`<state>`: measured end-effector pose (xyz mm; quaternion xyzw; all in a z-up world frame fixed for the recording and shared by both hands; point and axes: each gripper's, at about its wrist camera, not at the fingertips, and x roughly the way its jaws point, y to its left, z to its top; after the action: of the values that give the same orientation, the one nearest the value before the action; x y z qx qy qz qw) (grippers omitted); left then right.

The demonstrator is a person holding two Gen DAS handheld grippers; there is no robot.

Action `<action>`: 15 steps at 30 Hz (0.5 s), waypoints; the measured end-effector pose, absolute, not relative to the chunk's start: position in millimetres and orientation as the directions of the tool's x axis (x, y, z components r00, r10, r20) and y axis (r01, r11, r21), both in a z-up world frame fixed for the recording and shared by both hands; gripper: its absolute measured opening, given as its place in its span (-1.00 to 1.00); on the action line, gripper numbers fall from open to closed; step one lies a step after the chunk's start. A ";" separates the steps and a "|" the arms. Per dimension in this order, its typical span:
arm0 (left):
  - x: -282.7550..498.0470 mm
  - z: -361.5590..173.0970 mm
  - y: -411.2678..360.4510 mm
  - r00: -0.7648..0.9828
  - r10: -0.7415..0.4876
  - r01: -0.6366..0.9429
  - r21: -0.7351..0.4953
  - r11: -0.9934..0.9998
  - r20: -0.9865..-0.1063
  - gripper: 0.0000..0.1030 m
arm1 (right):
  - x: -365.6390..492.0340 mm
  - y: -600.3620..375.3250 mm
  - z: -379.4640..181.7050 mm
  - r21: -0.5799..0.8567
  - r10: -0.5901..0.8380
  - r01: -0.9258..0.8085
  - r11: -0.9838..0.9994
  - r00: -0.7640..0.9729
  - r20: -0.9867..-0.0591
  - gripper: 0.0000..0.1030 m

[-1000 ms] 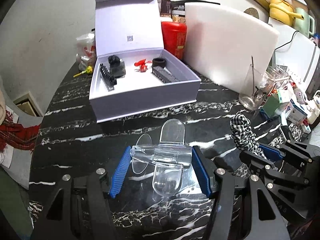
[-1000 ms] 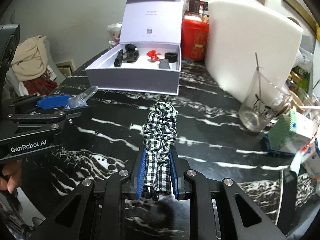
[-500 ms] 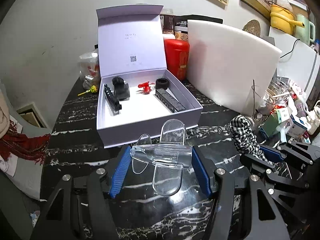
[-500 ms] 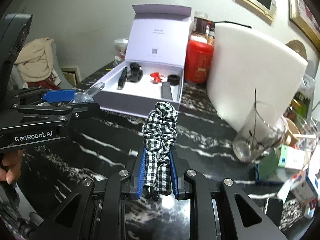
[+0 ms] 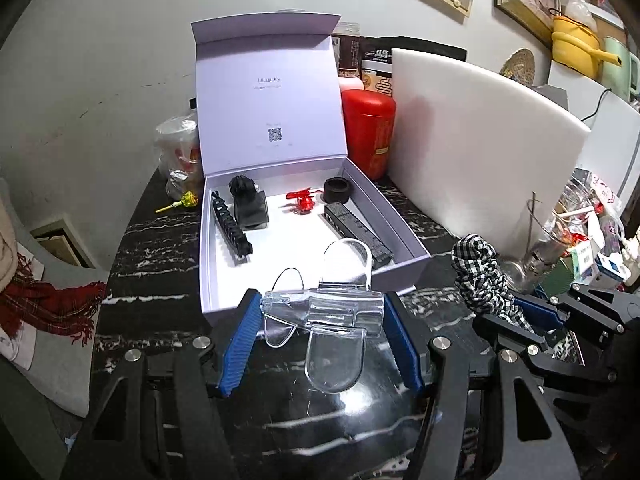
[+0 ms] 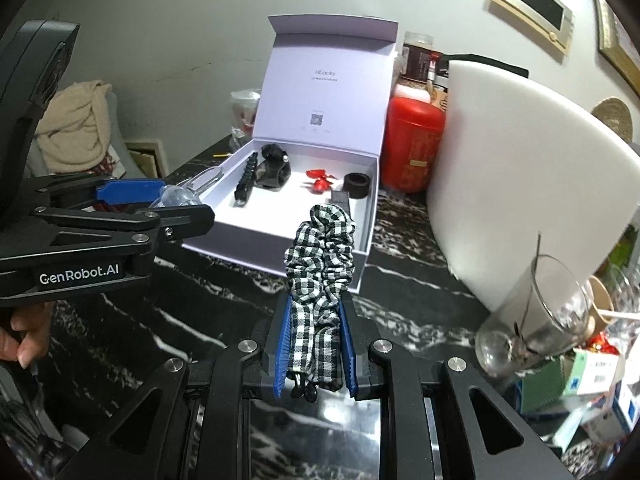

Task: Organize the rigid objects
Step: 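Carry the clear piece with the left tool into the box while the right tool carries the scrunchie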

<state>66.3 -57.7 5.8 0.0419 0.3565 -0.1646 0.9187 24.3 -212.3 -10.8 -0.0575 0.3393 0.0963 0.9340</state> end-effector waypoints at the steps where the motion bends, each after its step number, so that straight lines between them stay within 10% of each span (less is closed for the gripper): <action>1: 70.2 5.9 -57.5 0.691 -0.271 0.331 -0.040 0.943 -0.670 0.17 | 28.5 -212.3 -11.0 -0.041 0.142 -0.220 0.975 0.749 -0.647 -0.58; 15: 127.6 8.5 -51.9 0.700 -0.245 0.307 -0.026 0.951 -0.671 0.17 | 81.6 -210.2 -11.6 -0.021 0.175 -0.253 0.967 0.727 -0.664 -0.58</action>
<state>127.6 -51.9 8.5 0.0438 0.3571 -0.1498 0.9209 81.6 -210.2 -11.6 -0.0552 0.3512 0.1154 0.9275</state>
